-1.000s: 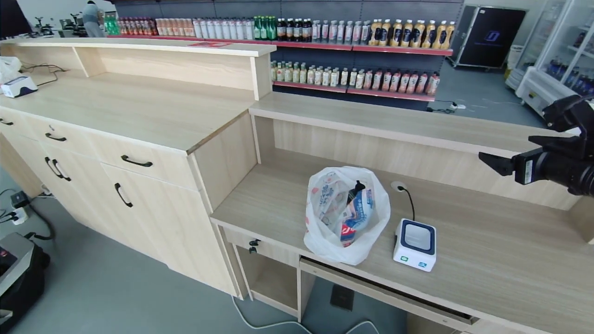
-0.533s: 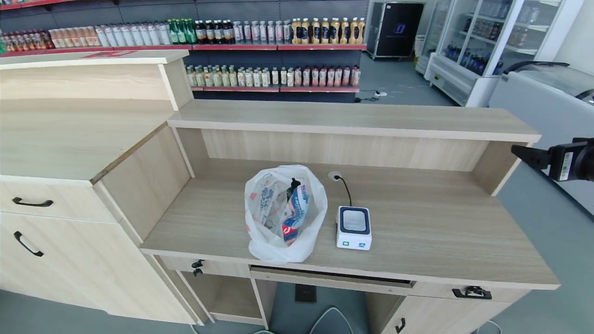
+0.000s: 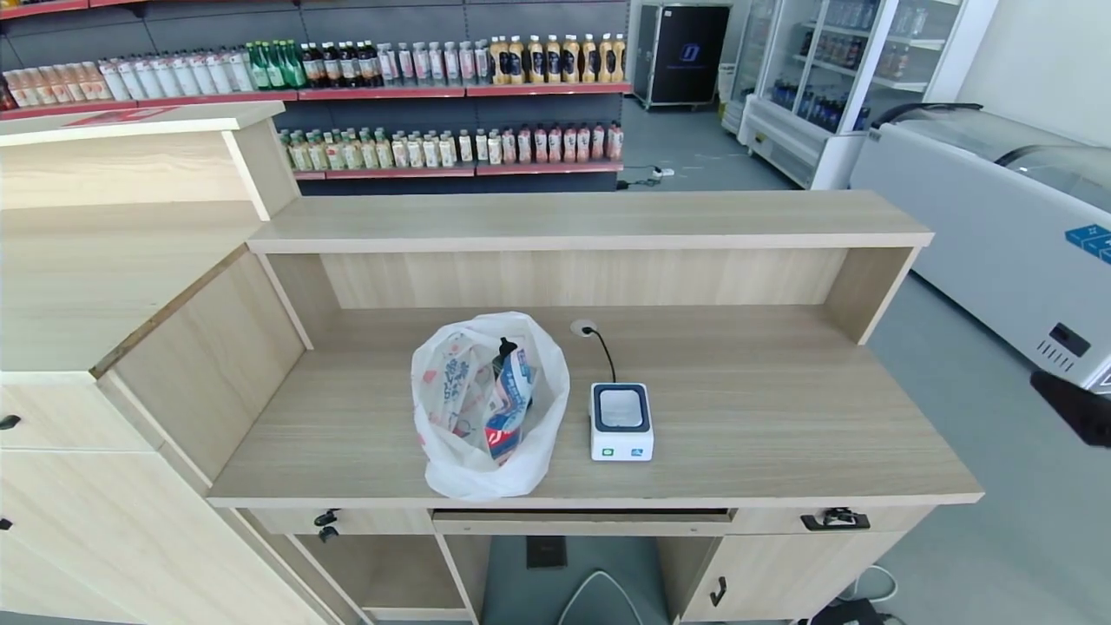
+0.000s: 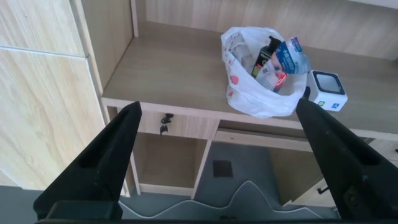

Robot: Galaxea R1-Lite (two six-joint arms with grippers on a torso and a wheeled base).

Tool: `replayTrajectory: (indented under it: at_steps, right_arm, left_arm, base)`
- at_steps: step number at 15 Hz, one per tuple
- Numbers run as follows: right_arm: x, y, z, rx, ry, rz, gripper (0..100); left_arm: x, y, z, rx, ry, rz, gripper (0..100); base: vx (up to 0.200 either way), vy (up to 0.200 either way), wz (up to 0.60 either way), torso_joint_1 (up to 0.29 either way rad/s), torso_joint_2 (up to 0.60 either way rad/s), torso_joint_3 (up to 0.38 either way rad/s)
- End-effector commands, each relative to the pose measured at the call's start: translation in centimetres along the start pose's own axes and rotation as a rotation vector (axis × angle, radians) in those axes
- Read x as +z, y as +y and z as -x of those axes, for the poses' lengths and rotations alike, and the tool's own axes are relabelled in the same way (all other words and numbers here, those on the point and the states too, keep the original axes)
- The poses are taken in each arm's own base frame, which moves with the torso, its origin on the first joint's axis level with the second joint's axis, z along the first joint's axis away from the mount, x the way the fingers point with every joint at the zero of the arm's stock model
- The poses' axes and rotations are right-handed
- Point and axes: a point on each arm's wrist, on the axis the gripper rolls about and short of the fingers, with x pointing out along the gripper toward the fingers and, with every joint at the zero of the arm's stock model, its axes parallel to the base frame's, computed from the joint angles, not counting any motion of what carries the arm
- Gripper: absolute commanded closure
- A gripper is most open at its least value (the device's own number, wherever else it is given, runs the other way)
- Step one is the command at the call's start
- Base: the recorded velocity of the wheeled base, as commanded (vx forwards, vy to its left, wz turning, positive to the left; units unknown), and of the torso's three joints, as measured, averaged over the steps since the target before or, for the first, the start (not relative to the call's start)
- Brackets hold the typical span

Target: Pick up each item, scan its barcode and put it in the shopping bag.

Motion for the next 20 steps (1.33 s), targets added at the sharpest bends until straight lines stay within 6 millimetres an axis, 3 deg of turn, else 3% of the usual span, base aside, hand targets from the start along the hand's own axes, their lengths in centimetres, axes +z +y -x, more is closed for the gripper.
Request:
replayTrajectory:
  at_steps: [1,4,7,11,20]
  right_arm:
    - [-6.5,0.6,6.6,0.056,-0.039,-0.005,0]
    - [-9.8,0.5,10.0,0.055,-0.019,-0.043,0]
    - [-12.1,0.4,11.9,0.059,-0.017,-0.067,0]
    - [-13.3,0.5,13.0,0.134,-0.076,-0.067,0]
    - [-13.4,0.5,13.1,0.134,-0.086,-0.108,0]
  left_arm:
    - [0.0,0.0,0.0,0.001,-0.001,0.0,0]
    - [0.0,0.0,0.0,0.001,-0.001,0.0,0]
    - [0.0,0.0,0.0,0.001,-0.001,0.0,0]
    - [0.0,0.0,0.0,0.001,-0.001,0.0,0]
    - [0.0,0.0,0.0,0.001,-0.001,0.0,0]
  base:
    - [0.0,0.0,0.0,0.0,0.0,0.0]
    - [0.0,0.0,0.0,0.0,0.0,0.0]
    - [0.0,0.0,0.0,0.0,0.0,0.0]
    - [0.0,0.0,0.0,0.0,0.0,0.0]
    - [0.0,0.0,0.0,0.0,0.0,0.0]
